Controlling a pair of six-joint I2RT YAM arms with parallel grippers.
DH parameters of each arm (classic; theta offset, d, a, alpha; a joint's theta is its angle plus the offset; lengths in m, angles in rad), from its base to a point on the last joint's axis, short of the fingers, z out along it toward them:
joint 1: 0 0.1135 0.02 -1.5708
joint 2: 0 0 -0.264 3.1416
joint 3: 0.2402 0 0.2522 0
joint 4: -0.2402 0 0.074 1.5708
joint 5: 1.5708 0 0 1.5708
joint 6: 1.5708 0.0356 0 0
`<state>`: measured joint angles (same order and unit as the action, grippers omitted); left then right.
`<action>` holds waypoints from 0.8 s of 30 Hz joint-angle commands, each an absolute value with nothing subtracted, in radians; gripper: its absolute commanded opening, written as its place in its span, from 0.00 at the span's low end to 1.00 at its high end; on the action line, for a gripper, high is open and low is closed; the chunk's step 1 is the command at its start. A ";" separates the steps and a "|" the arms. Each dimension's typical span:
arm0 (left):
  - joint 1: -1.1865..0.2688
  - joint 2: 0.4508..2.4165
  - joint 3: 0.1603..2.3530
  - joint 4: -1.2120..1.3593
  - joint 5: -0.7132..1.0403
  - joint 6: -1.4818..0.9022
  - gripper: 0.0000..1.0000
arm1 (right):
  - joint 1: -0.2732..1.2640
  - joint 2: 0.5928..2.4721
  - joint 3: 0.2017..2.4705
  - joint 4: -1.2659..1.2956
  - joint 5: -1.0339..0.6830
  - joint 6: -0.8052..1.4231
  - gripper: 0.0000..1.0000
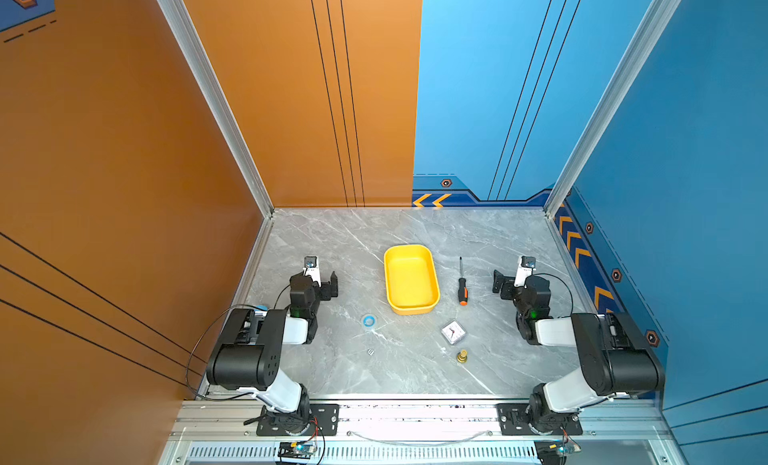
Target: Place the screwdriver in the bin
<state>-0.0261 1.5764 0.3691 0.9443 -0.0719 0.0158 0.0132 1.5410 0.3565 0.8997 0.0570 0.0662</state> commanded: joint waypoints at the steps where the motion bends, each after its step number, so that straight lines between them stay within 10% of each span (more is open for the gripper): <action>1: -0.033 1.565 0.376 0.933 -0.100 0.032 0.98 | 0.012 1.548 0.373 0.911 0.056 0.058 1.00; 24: -0.053 1.483 0.404 0.820 -0.147 0.042 0.98 | 0.057 1.384 0.417 0.693 0.260 0.076 0.96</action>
